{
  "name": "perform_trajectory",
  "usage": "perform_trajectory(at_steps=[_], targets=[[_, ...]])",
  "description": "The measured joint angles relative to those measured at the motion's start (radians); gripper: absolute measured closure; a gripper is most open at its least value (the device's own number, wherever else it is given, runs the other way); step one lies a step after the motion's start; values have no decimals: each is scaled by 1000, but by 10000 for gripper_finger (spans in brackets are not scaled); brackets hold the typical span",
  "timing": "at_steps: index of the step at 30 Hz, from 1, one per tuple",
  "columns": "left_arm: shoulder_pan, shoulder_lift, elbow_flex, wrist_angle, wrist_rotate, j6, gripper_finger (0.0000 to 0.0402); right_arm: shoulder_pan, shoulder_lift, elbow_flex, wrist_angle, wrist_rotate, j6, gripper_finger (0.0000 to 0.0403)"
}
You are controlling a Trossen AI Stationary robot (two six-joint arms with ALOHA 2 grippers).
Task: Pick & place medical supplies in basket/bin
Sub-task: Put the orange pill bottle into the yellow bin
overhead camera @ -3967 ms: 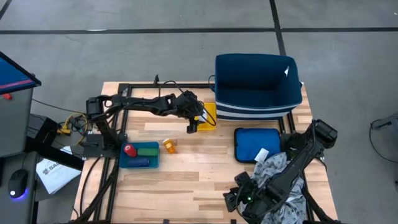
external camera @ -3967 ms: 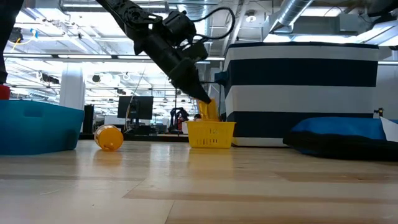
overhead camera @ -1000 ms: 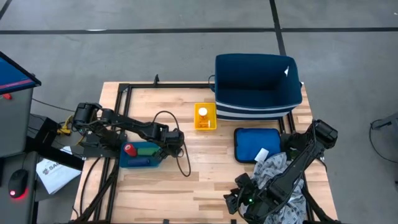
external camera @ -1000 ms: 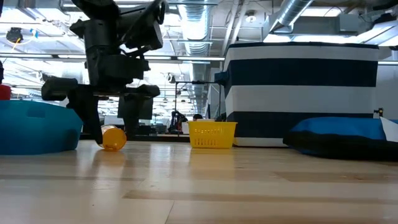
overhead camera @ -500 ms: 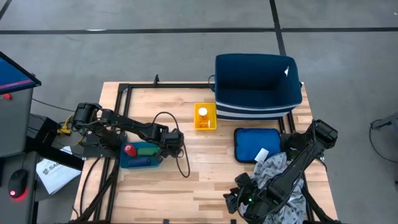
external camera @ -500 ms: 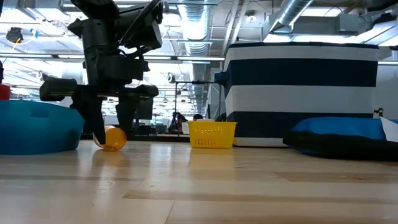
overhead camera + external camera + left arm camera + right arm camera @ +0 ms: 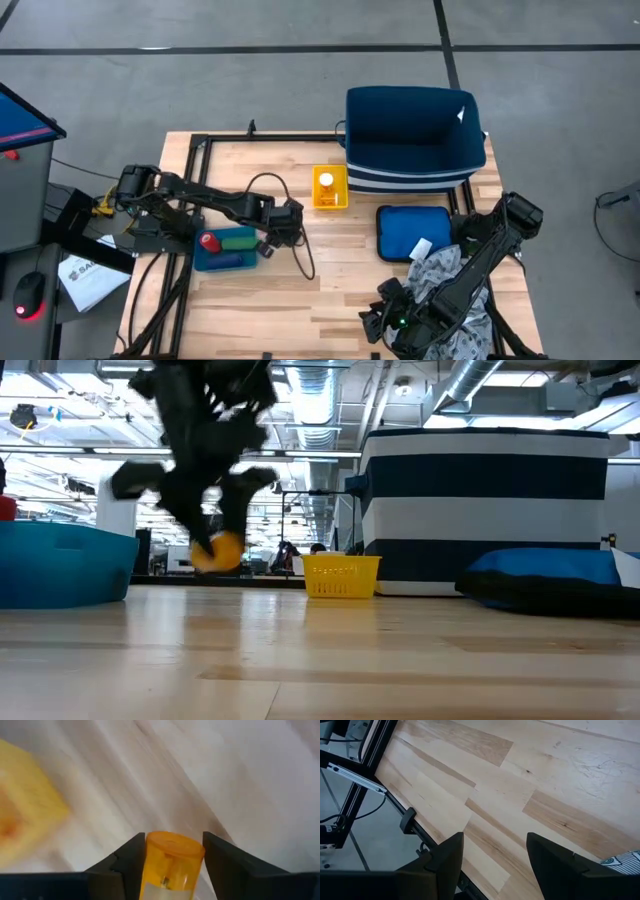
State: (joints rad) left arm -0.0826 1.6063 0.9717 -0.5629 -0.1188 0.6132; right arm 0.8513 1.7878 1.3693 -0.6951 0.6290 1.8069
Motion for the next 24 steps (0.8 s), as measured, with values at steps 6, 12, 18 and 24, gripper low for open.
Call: perform_trajectory(at_steps=[6,12,18,24], targets=[[31,-73,84,84,-40,-21,231,-1,0,0,-1,0,0,189],[180,-106,90,409,27,-328,231,-1,0,0,-7,0,0,189],[319,-29,89,708,180,-602,231,-1,0,0,-15,1,18,189],[343,89,89,951,228,-855,231,-1,0,0,-23,1,36,189]])
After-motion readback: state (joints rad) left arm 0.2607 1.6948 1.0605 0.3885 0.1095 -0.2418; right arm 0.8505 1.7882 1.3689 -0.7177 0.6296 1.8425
